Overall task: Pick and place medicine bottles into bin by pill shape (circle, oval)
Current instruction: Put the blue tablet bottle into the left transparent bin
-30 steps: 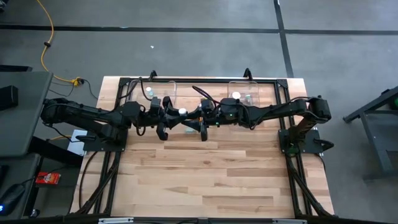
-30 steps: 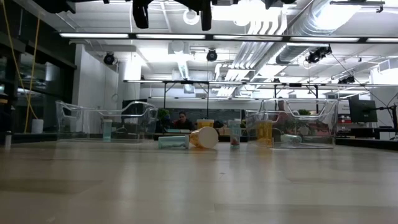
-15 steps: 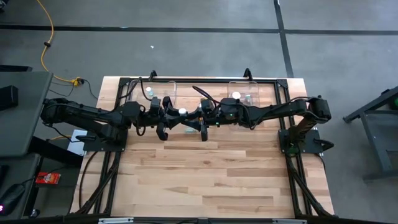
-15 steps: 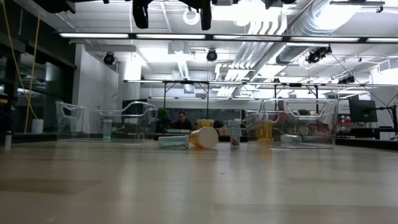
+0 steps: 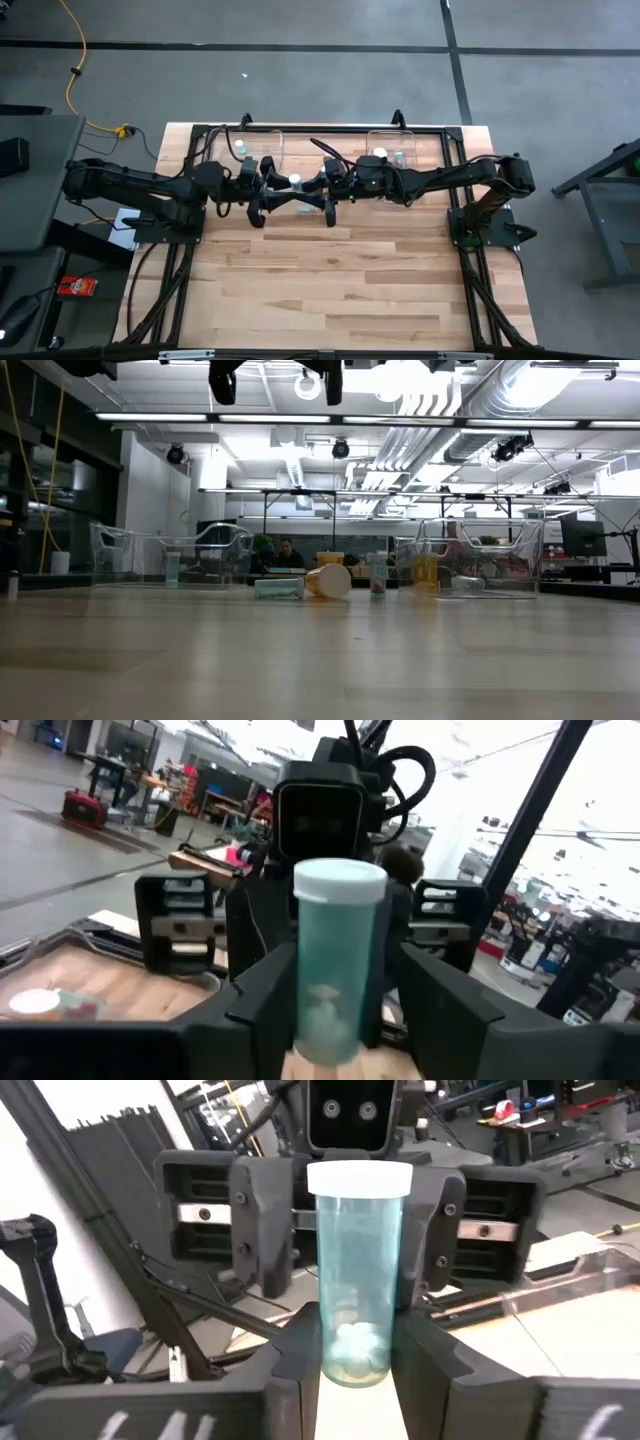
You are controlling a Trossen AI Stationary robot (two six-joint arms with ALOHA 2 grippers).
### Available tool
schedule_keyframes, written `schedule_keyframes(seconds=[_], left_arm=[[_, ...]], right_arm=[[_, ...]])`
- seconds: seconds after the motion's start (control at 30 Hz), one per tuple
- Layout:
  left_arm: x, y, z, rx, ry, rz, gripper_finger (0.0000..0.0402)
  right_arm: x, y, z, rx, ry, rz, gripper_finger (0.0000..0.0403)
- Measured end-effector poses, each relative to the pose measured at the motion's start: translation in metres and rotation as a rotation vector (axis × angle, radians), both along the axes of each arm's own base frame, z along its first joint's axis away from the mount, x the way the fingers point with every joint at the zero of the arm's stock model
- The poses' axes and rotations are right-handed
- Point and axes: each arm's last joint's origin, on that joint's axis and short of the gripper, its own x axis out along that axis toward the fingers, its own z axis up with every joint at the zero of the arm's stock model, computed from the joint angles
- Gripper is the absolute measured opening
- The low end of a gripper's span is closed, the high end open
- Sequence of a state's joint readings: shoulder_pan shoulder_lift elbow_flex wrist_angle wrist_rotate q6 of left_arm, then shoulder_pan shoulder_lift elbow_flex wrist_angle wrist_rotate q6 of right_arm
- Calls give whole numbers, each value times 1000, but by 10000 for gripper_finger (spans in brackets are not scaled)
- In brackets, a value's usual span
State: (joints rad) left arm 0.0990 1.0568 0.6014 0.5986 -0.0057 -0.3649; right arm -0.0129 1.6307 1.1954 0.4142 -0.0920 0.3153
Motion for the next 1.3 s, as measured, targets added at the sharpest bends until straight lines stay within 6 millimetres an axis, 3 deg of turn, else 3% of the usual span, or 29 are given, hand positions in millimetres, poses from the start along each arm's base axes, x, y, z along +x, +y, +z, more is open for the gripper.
schedule_keyframes(seconds=[0.17,0.33,0.53,0.87,1.3], left_arm=[[-13,-2,6,1,26,-25,191],[-23,-3,13,27,97,-23,202],[-8,-2,13,81,325,-27,210],[23,1,0,104,441,-40,231],[27,1,-6,105,467,-43,225]], right_arm=[[-9,-2,6,-37,47,0,79],[-10,3,-8,-67,176,35,79],[-12,11,-25,-108,329,63,79],[-15,13,-34,-119,421,76,79],[-16,14,-35,-131,437,108,79]])
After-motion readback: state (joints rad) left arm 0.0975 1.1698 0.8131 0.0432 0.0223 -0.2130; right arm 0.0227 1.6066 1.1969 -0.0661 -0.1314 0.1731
